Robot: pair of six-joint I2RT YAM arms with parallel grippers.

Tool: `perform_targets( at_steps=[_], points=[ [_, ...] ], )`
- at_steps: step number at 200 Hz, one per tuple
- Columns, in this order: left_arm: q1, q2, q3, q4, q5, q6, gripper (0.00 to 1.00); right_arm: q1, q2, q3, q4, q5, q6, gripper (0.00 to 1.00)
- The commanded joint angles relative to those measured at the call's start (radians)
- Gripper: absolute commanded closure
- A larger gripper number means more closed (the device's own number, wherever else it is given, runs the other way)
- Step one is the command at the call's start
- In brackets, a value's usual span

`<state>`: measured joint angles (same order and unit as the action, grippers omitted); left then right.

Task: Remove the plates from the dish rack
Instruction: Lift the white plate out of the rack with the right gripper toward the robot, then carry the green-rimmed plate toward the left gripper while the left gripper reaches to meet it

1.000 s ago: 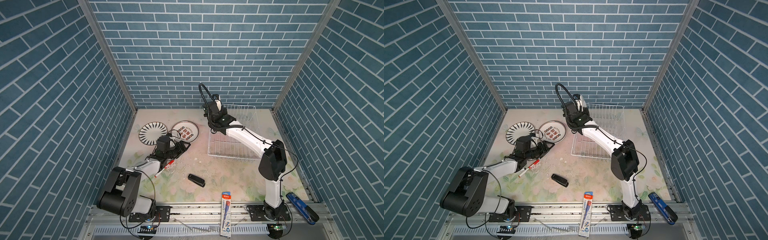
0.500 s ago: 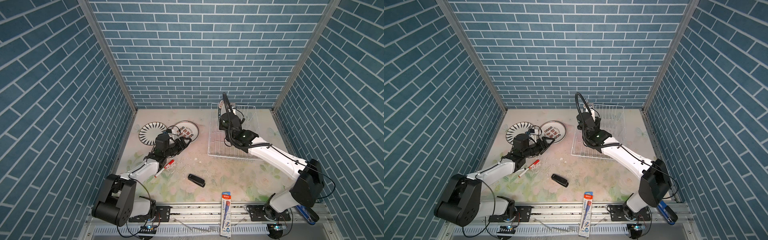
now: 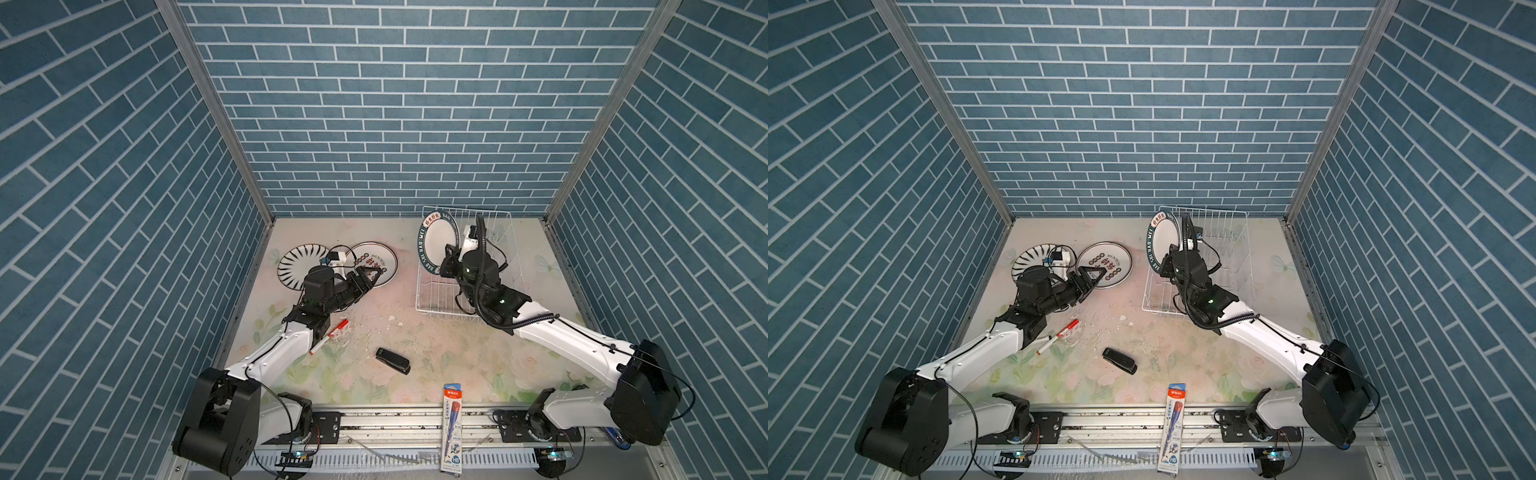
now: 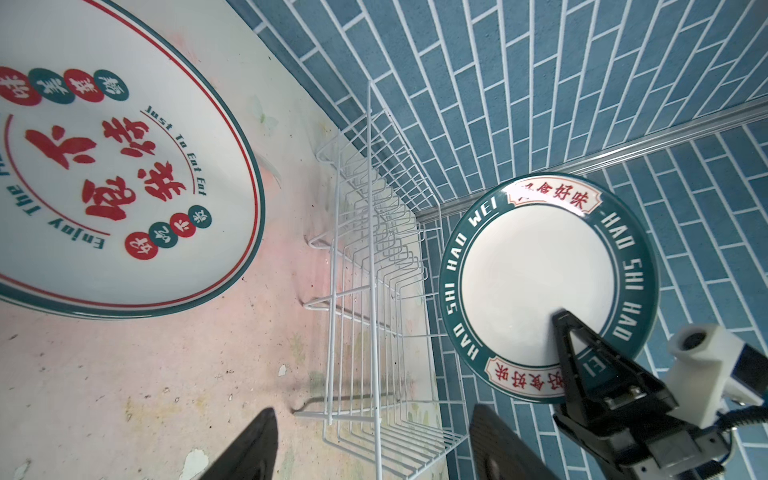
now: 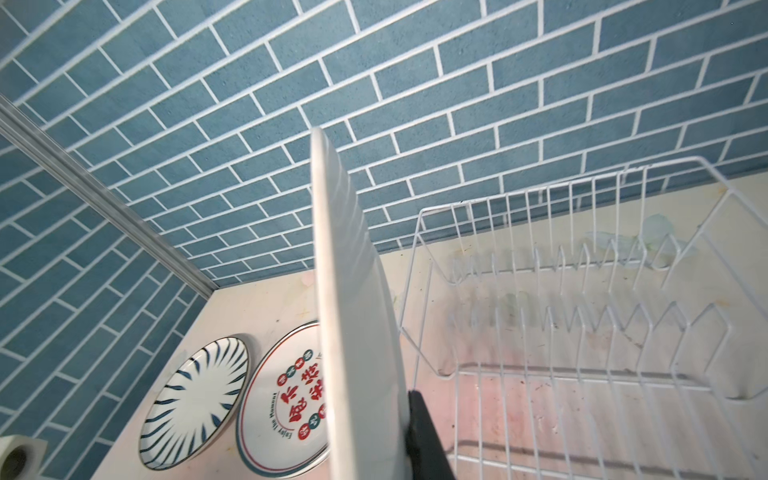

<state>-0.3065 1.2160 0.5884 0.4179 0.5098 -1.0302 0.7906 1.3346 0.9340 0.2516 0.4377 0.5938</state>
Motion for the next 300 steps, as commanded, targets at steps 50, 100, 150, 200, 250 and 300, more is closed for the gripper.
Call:
perform_targets(
  at_steps=[50,100,150,200,250,300],
  points=[
    [-0.008,0.015,-0.013,0.178,0.002,-0.079,0.23,-0.001,-0.036,-0.170,0.412,-0.187,0.311,1.00],
    [-0.014,0.110,-0.022,0.375,0.045,-0.190,0.22,-0.001,0.032,-0.223,0.579,-0.228,0.445,1.00],
    [-0.022,0.135,-0.016,0.401,0.047,-0.197,0.22,-0.001,0.142,-0.222,0.707,-0.335,0.576,1.00],
    [-0.022,0.146,-0.009,0.407,0.058,-0.197,0.22,0.000,0.231,-0.186,0.755,-0.434,0.641,1.00],
    [-0.022,0.157,-0.012,0.409,0.062,-0.199,0.25,0.001,0.299,-0.148,0.785,-0.520,0.693,1.00],
    [-0.022,0.160,-0.012,0.408,0.064,-0.195,0.37,0.001,0.318,-0.149,0.809,-0.550,0.713,1.00]
  ],
)
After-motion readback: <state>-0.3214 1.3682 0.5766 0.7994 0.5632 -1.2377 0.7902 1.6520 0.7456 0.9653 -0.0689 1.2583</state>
